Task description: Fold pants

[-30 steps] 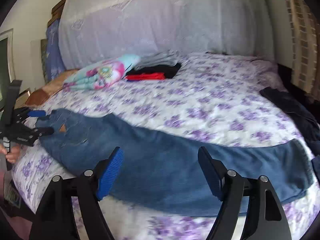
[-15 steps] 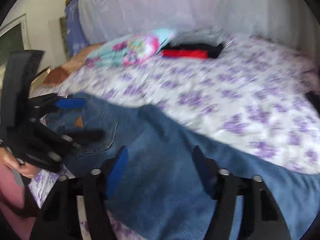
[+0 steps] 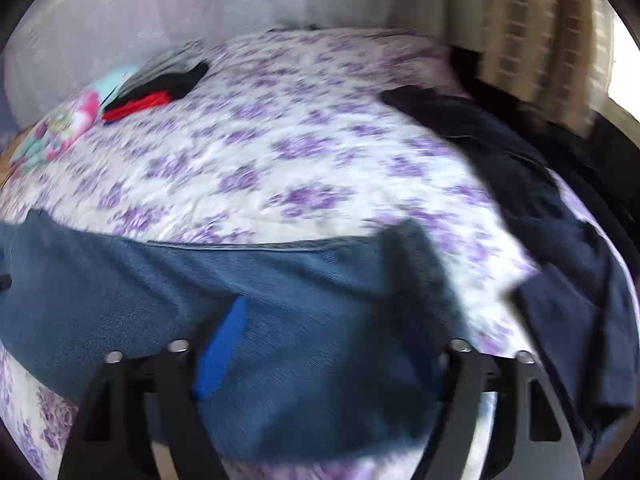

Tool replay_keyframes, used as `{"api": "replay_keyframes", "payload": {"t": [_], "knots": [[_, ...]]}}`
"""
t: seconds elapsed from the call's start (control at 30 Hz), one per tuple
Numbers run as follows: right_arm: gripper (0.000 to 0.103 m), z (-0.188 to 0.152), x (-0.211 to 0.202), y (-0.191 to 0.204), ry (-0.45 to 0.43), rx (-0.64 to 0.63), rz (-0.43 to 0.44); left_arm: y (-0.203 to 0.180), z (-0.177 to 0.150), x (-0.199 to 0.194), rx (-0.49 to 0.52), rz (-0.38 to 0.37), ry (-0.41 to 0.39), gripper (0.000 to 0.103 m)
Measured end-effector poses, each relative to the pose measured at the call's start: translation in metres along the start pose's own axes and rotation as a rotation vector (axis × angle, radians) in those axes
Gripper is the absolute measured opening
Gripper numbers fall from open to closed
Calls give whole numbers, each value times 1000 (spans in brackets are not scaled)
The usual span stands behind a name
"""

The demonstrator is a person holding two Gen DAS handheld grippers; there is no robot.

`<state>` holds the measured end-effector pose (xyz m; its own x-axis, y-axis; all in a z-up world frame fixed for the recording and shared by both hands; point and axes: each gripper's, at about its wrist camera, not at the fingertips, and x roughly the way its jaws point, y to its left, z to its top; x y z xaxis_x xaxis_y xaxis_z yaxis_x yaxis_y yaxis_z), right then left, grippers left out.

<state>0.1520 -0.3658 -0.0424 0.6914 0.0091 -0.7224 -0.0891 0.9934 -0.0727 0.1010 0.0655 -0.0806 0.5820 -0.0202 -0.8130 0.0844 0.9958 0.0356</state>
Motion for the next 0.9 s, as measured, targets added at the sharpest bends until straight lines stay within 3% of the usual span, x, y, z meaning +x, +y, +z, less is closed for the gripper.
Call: {"api": "replay_keyframes", "payload": {"t": [0.07, 0.17, 0.27, 0.3, 0.33, 0.43, 0.5, 0.6, 0.67, 0.73, 0.8, 0.83, 0.9], "knots": [[74, -6, -25, 16, -74, 20, 35, -2, 2, -8, -27, -1, 3, 98], [75, -23, -53, 65, -153, -62, 142, -16, -1, -29, -10, -84, -60, 99], [77, -49, -37, 100, -70, -202, 81, -34, -20, -12, 103, 30, -24, 99], [77, -60, -31, 102, -53, -218, 63, -31, -27, -11, 90, 11, -44, 99], [78, -69, -36, 97, -96, -188, 79, -27, -31, -14, 77, -9, -57, 99], [79, -69, -58, 80, -90, -87, 109, -19, -27, -26, 60, -8, -44, 99], [83, -66, -77, 71, -168, -5, 98, -14, -22, -36, 32, -18, -70, 99], [85, -57, -84, 65, -242, 84, 183, -16, -18, -37, 40, 17, -94, 99], [91, -57, -65, 67, -191, 84, 191, -14, -24, -17, 41, 59, -37, 99], [92, -67, -31, 75, -49, 4, 115, -14, -33, -22, 61, 56, -87, 99], [92, -75, -44, 84, -110, -46, 78, -14, -35, -28, 72, 56, -90, 99], [92, -75, -49, 84, -91, -49, 94, -11, -34, -32, 60, 42, -88, 99], [92, -74, -64, 75, -142, 6, 126, -8, -29, -39, 33, 15, -94, 99]]}}
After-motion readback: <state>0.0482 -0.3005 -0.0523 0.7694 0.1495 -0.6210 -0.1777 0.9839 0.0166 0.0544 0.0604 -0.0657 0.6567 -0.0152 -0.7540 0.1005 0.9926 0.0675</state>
